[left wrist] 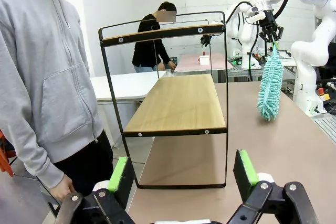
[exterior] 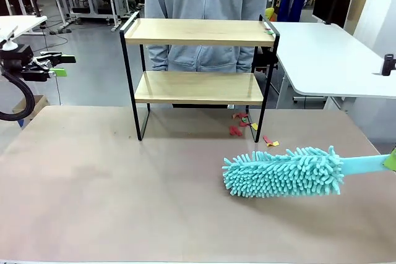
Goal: Clean the shelf.
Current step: Hand the Duster back to the human.
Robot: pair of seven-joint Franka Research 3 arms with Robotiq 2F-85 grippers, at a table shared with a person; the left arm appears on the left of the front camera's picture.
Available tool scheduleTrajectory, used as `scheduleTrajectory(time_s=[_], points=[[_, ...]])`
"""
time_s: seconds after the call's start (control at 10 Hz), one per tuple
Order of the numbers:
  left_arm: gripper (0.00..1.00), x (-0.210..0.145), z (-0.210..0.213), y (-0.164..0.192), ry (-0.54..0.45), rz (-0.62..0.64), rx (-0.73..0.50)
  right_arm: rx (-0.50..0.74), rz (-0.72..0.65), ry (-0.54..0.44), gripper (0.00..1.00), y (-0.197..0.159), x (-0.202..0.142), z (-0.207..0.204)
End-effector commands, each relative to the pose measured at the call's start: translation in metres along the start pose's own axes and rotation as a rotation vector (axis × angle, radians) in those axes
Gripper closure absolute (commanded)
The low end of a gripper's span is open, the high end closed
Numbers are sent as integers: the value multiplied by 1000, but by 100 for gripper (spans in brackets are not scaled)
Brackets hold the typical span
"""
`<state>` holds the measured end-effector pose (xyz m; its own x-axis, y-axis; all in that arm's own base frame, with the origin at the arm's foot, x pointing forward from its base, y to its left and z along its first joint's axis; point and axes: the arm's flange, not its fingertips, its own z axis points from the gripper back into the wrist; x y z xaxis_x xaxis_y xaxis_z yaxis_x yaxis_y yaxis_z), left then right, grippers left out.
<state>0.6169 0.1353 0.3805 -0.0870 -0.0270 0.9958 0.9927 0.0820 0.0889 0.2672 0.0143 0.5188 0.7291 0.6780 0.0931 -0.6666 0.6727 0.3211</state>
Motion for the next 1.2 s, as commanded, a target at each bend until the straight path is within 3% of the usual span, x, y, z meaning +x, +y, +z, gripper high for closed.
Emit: scheduleTrajectory(time_s=[0.0, 0.5, 0.6, 0.8, 1.1], points=[[0, 2, 0, -2, 1, -10, -3, 6, -23, -19, 87, 2, 1, 1], [0, 0, 0, 0, 0, 0, 0, 0, -1, 0, 87, 0, 0, 0], [0, 16, -20, -24, 30, -14, 30, -31, 45, -64, 87, -22, 19, 17], [0, 47, -39, -77, -2, -24, 83, -28, 193, -151, 87, -48, 54, 30], [0, 59, -79, -140, -21, 28, 108, 12, 415, -292, 87, -72, 93, 35]])
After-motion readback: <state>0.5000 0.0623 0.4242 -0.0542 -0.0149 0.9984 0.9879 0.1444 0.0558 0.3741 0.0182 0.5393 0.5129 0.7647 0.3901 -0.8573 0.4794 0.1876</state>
